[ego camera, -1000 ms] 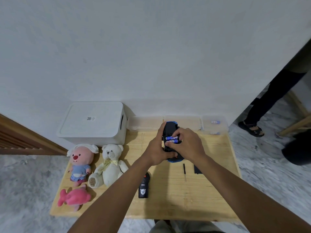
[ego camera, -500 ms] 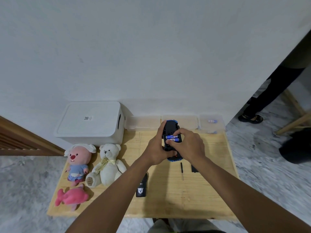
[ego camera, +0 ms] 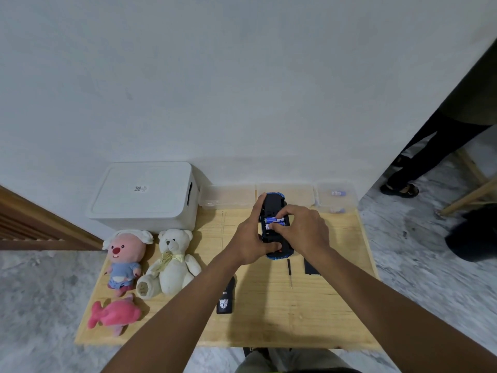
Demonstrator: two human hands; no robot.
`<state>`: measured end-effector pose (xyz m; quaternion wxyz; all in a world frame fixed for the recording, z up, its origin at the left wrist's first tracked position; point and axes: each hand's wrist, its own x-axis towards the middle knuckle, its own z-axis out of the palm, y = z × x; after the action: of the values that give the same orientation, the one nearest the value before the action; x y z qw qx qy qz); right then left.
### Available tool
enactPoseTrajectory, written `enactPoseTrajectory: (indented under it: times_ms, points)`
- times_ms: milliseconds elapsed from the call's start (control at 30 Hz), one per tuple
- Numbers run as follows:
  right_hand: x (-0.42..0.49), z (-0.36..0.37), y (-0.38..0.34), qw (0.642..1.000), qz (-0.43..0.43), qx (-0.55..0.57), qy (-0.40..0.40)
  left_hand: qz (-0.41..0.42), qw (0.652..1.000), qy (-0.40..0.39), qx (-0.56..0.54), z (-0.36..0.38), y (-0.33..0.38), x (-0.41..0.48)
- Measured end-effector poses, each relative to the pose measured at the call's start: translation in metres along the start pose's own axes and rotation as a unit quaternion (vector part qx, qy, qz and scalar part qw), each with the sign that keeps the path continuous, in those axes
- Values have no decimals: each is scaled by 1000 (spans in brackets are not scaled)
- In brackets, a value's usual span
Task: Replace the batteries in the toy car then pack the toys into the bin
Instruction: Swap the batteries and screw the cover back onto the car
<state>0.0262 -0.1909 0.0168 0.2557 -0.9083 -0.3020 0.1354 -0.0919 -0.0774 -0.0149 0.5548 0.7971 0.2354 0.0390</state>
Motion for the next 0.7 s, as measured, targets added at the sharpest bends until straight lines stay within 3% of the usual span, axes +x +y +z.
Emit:
enactPoseTrajectory:
  times_ms: [700]
  points:
    - [10,0,-10,994,-55,-70,-57,-21,999,-34,4,-10,-5,0]
